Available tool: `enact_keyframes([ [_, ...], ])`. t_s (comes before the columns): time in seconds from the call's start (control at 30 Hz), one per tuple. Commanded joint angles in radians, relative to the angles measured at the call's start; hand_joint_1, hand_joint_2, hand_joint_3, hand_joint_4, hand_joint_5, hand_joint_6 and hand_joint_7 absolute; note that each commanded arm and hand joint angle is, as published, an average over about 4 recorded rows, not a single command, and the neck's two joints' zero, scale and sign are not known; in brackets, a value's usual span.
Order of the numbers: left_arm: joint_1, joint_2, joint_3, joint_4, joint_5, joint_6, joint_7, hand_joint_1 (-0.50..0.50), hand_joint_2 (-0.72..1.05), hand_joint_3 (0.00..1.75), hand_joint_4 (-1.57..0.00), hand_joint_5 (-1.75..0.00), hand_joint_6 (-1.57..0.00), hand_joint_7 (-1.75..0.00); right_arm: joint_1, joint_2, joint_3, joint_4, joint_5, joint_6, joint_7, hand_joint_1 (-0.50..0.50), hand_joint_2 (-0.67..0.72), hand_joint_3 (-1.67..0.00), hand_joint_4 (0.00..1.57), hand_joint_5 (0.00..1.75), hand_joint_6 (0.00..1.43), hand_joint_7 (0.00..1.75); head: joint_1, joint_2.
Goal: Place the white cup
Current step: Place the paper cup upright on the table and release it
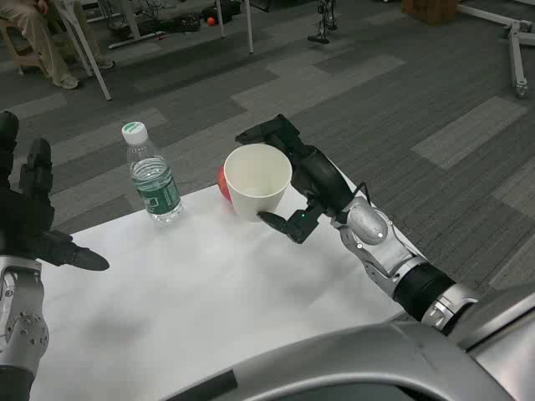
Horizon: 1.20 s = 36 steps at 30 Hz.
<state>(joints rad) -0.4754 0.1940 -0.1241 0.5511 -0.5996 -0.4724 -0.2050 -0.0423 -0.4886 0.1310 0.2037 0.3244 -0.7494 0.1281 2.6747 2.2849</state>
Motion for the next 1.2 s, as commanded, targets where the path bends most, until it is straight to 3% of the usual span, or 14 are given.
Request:
enact_keyframes([
  [0.03, -0.022, -0.007, -0.025, 0.024, -0.020, -0.008, -0.008, -0.37, -0.55, 0.09, 0.00, -0.21, 0.00, -0.42, -0.051, 0.010, 0.013, 0.003, 0.012, 0.004, -0.008, -0.17, -0.41, -1.51, 0.91, 1.55, 0.86, 1.35, 0.008, -0.007],
  [1.2, -0.024, -0.005, -0.029, 0.026, -0.022, -0.008, -0.008, -0.37, -0.55, 0.09, 0.00, -0.21, 0.00, -0.42, -0.043, 0.012, 0.014, 0.016, 0.012, 0.004, -0.008, -0.17, -0.41, -1.51, 0.91, 1.55, 0.87, 1.36, 0.004, -0.014],
])
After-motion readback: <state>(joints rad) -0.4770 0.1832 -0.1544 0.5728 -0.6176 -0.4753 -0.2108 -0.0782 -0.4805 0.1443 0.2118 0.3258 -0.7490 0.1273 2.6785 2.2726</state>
